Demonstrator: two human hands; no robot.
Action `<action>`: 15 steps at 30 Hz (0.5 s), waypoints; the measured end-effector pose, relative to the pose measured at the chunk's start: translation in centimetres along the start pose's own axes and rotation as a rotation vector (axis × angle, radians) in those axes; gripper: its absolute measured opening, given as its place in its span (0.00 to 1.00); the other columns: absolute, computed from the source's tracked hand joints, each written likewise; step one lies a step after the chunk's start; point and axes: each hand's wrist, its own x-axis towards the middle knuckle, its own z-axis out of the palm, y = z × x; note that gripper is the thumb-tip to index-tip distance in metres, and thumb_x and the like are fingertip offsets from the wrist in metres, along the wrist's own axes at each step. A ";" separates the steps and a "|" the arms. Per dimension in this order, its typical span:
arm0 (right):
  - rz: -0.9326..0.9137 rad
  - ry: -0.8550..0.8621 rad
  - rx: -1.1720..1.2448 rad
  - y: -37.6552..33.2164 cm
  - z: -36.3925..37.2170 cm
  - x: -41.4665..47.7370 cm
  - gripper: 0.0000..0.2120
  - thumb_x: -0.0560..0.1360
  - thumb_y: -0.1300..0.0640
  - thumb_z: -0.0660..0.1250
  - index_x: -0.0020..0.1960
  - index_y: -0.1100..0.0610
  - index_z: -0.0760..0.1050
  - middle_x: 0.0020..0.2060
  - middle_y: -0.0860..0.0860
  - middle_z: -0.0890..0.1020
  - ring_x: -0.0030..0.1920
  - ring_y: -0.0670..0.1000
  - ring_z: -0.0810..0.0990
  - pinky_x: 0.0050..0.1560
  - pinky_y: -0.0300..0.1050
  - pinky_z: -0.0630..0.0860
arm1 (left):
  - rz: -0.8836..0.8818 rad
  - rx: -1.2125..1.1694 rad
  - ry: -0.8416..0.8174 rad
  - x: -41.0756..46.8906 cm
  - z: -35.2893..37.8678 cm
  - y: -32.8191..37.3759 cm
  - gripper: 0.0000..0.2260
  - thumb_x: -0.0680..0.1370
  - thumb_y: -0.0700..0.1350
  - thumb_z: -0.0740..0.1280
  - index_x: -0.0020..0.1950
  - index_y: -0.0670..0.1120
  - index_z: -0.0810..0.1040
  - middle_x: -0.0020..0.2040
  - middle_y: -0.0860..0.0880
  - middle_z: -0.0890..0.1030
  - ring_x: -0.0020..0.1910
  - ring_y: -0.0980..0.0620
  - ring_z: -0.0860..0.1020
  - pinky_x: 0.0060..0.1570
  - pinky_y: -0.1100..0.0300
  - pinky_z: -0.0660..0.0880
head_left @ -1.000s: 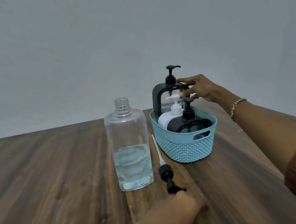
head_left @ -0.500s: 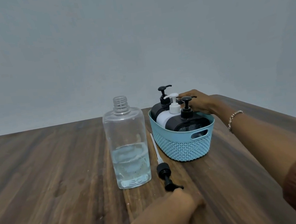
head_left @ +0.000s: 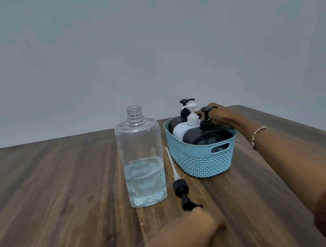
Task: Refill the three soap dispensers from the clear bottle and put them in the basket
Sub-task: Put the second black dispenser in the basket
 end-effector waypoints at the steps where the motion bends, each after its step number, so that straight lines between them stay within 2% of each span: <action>1: 0.015 -0.012 -0.033 -0.4 0.1 -0.6 0.11 0.62 0.61 0.55 0.38 0.67 0.72 0.50 0.77 0.73 0.49 0.51 0.61 0.34 0.46 0.63 | 0.003 -0.001 0.009 -0.2 -0.2 0.4 0.20 0.75 0.53 0.66 0.65 0.48 0.70 0.64 0.45 0.73 0.64 0.43 0.71 0.62 0.47 0.70; 2: 0.007 -0.022 -0.045 -0.7 0.1 -1.0 0.12 0.64 0.62 0.57 0.40 0.71 0.71 0.52 0.77 0.72 0.55 0.53 0.59 0.38 0.51 0.71 | -0.003 -0.012 0.011 -0.3 -0.3 0.7 0.20 0.76 0.52 0.66 0.66 0.48 0.69 0.64 0.45 0.73 0.64 0.43 0.71 0.62 0.48 0.70; 3: -0.015 -0.018 -0.055 -0.9 0.1 -1.2 0.15 0.68 0.64 0.58 0.46 0.77 0.69 0.56 0.77 0.70 0.62 0.61 0.59 0.51 0.62 0.75 | -0.001 -0.013 0.006 -0.3 -0.5 0.9 0.21 0.76 0.51 0.65 0.67 0.49 0.69 0.66 0.45 0.72 0.65 0.43 0.70 0.63 0.48 0.68; 4: -0.020 -0.007 -0.056 -1.0 0.1 -1.4 0.18 0.70 0.66 0.58 0.54 0.79 0.65 0.59 0.75 0.67 0.64 0.68 0.60 0.61 0.68 0.68 | -0.005 -0.010 -0.037 -0.2 -0.8 1.0 0.22 0.77 0.51 0.64 0.70 0.49 0.67 0.68 0.45 0.70 0.68 0.43 0.67 0.66 0.48 0.66; 5: -0.017 0.015 -0.061 -1.0 0.1 -1.5 0.20 0.70 0.67 0.57 0.57 0.80 0.62 0.60 0.75 0.67 0.64 0.70 0.63 0.64 0.69 0.64 | -0.005 -0.001 -0.087 0.0 -1.0 1.0 0.24 0.78 0.50 0.64 0.72 0.49 0.64 0.71 0.45 0.66 0.71 0.44 0.64 0.69 0.48 0.63; 6: -0.014 0.028 -0.061 -1.1 0.1 -1.5 0.20 0.69 0.67 0.58 0.56 0.80 0.63 0.58 0.75 0.69 0.63 0.70 0.65 0.63 0.66 0.67 | -0.010 0.000 -0.122 0.1 -1.3 1.1 0.25 0.78 0.50 0.63 0.74 0.50 0.61 0.73 0.45 0.63 0.73 0.44 0.61 0.70 0.47 0.60; 7: -0.022 0.068 -0.081 -1.2 0.0 -1.7 0.18 0.67 0.67 0.58 0.51 0.80 0.67 0.54 0.75 0.74 0.62 0.70 0.68 0.62 0.67 0.61 | -0.021 -0.007 -0.127 0.1 -1.4 1.1 0.26 0.77 0.52 0.64 0.74 0.52 0.61 0.74 0.46 0.61 0.73 0.44 0.60 0.70 0.46 0.60; 8: -0.022 0.112 -0.101 -1.3 0.0 -1.9 0.11 0.66 0.68 0.59 0.42 0.78 0.71 0.44 0.72 0.79 0.49 0.61 0.79 0.44 0.41 0.61 | -0.032 -0.025 -0.126 0.1 -1.5 1.1 0.26 0.77 0.53 0.64 0.73 0.54 0.61 0.74 0.47 0.61 0.73 0.44 0.61 0.69 0.45 0.62; 9: -0.007 0.145 -0.115 -1.5 -0.1 -2.4 0.06 0.67 0.70 0.61 0.33 0.72 0.71 0.33 0.64 0.78 0.41 0.47 0.67 0.34 0.42 0.68 | -0.041 -0.039 -0.108 -0.1 -1.6 1.1 0.26 0.76 0.55 0.65 0.72 0.55 0.62 0.74 0.48 0.62 0.72 0.44 0.62 0.68 0.45 0.64; 10: -0.002 0.164 -0.093 -1.4 -0.3 -2.5 0.11 0.69 0.72 0.62 0.28 0.65 0.70 0.28 0.56 0.75 0.34 0.49 0.71 0.30 0.38 0.65 | -0.047 -0.043 -0.096 -0.4 -1.4 1.0 0.26 0.76 0.56 0.65 0.72 0.56 0.62 0.73 0.48 0.63 0.71 0.45 0.63 0.67 0.46 0.65; 12: -0.006 0.166 -0.113 -1.5 -0.3 -3.2 0.16 0.71 0.73 0.62 0.30 0.57 0.72 0.30 0.47 0.74 0.34 0.46 0.70 0.28 0.32 0.66 | -0.040 -0.028 -0.071 -0.7 -1.4 1.1 0.26 0.75 0.56 0.65 0.71 0.55 0.63 0.71 0.48 0.64 0.70 0.46 0.64 0.66 0.47 0.66; 15: -0.074 0.215 -0.145 -1.5 -0.3 -4.3 0.12 0.73 0.72 0.61 0.37 0.61 0.78 0.34 0.47 0.78 0.38 0.48 0.73 0.33 0.32 0.68 | -0.014 -0.017 -0.033 -0.8 -1.2 1.0 0.26 0.75 0.57 0.66 0.70 0.54 0.64 0.71 0.49 0.65 0.69 0.48 0.66 0.65 0.49 0.67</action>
